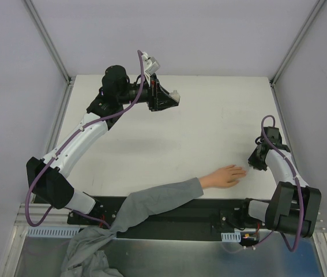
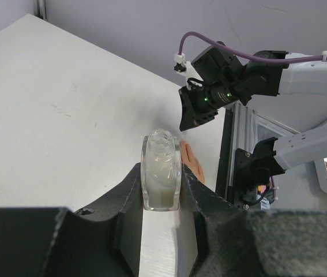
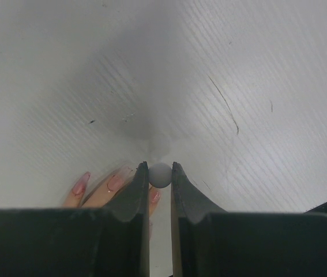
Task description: Paint the nails
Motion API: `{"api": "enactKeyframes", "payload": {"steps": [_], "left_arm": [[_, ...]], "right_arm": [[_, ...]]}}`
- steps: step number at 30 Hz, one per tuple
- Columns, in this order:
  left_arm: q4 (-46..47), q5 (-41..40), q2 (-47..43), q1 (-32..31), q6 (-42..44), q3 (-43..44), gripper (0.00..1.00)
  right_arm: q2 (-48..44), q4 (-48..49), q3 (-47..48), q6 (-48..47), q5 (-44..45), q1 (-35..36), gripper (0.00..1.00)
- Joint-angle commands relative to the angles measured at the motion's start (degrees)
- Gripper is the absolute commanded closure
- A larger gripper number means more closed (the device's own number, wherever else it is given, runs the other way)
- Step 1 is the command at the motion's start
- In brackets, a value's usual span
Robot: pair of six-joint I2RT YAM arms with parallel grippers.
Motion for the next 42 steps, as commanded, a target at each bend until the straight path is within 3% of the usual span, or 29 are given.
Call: {"api": "enactKeyframes", "payload": {"steps": [1, 42], "left_arm": [[2.2, 1.7, -2.2, 0.7, 0.7, 0.9, 1.00], [2.8, 1.4, -5.5, 0.7, 0.3, -2.3, 1.00]], "right_arm": [[0.2, 0.3, 2.4, -0.5, 0.8, -0.5, 1.00], [-6.1, -3.7, -0.8, 1.5, -0.4, 3.5, 1.00]]}}
